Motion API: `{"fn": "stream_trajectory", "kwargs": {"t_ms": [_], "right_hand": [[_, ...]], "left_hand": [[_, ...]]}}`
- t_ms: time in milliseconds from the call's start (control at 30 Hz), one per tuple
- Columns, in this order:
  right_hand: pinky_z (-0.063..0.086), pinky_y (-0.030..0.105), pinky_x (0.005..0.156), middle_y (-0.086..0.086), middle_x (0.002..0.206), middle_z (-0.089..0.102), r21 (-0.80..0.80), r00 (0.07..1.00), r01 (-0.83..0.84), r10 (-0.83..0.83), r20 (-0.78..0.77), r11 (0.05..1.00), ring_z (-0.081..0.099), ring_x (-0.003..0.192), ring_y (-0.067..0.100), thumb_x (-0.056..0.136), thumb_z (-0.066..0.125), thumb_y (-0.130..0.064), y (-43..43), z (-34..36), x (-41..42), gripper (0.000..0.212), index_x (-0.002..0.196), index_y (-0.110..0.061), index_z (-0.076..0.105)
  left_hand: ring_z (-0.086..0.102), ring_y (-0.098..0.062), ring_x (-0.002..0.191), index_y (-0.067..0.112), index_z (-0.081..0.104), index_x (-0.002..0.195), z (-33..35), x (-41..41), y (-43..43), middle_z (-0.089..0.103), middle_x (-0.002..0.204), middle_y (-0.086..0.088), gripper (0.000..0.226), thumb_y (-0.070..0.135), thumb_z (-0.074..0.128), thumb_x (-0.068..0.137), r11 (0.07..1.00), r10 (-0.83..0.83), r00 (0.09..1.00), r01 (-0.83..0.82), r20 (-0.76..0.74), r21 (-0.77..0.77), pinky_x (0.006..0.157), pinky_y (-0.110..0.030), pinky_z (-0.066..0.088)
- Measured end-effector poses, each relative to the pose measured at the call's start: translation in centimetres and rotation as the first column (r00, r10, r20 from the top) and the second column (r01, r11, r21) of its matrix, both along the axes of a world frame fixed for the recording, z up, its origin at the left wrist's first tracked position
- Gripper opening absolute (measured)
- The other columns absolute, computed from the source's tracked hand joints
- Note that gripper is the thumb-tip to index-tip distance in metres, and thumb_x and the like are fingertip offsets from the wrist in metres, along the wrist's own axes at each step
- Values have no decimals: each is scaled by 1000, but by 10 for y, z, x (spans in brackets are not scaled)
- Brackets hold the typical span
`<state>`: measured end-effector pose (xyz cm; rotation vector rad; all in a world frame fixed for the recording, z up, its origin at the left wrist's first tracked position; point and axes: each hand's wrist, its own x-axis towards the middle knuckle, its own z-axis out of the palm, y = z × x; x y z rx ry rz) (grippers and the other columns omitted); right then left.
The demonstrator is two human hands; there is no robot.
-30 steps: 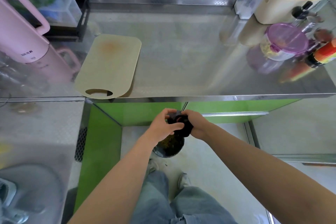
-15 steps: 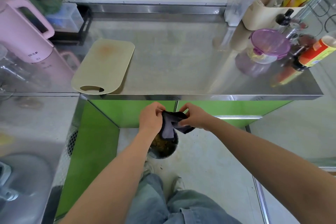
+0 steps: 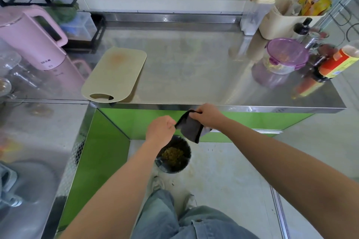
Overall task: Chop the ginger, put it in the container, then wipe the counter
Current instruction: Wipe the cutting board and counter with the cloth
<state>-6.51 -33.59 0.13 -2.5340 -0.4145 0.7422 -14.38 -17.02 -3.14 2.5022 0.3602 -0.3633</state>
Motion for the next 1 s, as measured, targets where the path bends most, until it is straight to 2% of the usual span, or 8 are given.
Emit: {"fn": "stream_trajectory", "kwargs": {"t_ms": [133,233,333,400,533,667,800,1000], "right_hand": [[39,29,56,4,52,46,-88,995,-91,94,36,992,49,59,23,85,58,-19,3,4,3,32,55,-10,54],[47,27,60,7,64,61,23,990,-107,108,-87,994,55,53,16,82,62,-15,8,11,4,12,90,-8,67],[44,26,54,5,63,57,196,987,10,22,-158,981,52,48,15,84,60,-7,10,18,7,19,102,-12,62],[44,25,50,3,62,55,248,983,124,-84,-166,961,53,46,16,86,52,-2,11,20,10,19,95,-12,66],[47,19,43,14,73,62,367,882,441,-321,-345,819,61,50,17,88,45,5,14,23,8,26,87,-3,70],[58,22,56,18,92,67,408,766,548,-243,-596,730,67,73,24,88,43,9,15,31,2,29,102,3,68],[60,28,72,11,84,72,436,834,413,-139,-534,799,69,68,21,83,58,11,10,35,1,26,94,-9,72],[46,20,52,3,63,63,464,918,377,-256,-304,802,56,55,12,82,72,-12,12,43,2,7,79,-7,68]], "left_hand": [[57,-19,111,22,56,125,-1,-1,-2,61,123,1,33,17,51,93,1000,-9,1000,9,-11,0,91,-32,45],[52,-19,119,23,52,131,-2,-1,-2,55,132,1,43,21,59,89,999,-2,1000,2,16,-41,96,-32,41],[51,-19,118,23,54,128,0,-1,-3,54,129,2,46,22,66,84,995,-17,995,26,95,-93,95,-30,40],[58,-19,100,21,59,114,4,-2,-5,59,110,2,31,21,65,85,996,38,985,-24,167,-90,80,-28,42],[59,-13,79,22,60,92,11,-3,-6,64,90,6,9,28,62,87,980,113,981,-84,156,-183,69,-25,39],[60,-11,92,20,56,109,16,-8,-15,63,104,9,39,38,73,79,917,25,1000,-30,-17,-398,79,-27,46],[63,-10,88,24,57,102,16,-9,-18,67,94,12,25,37,69,84,922,116,987,-65,113,-383,77,-27,50],[50,-11,64,12,54,89,37,-7,-14,56,71,6,15,26,57,94,877,335,909,-204,248,-435,59,-23,37]]}}
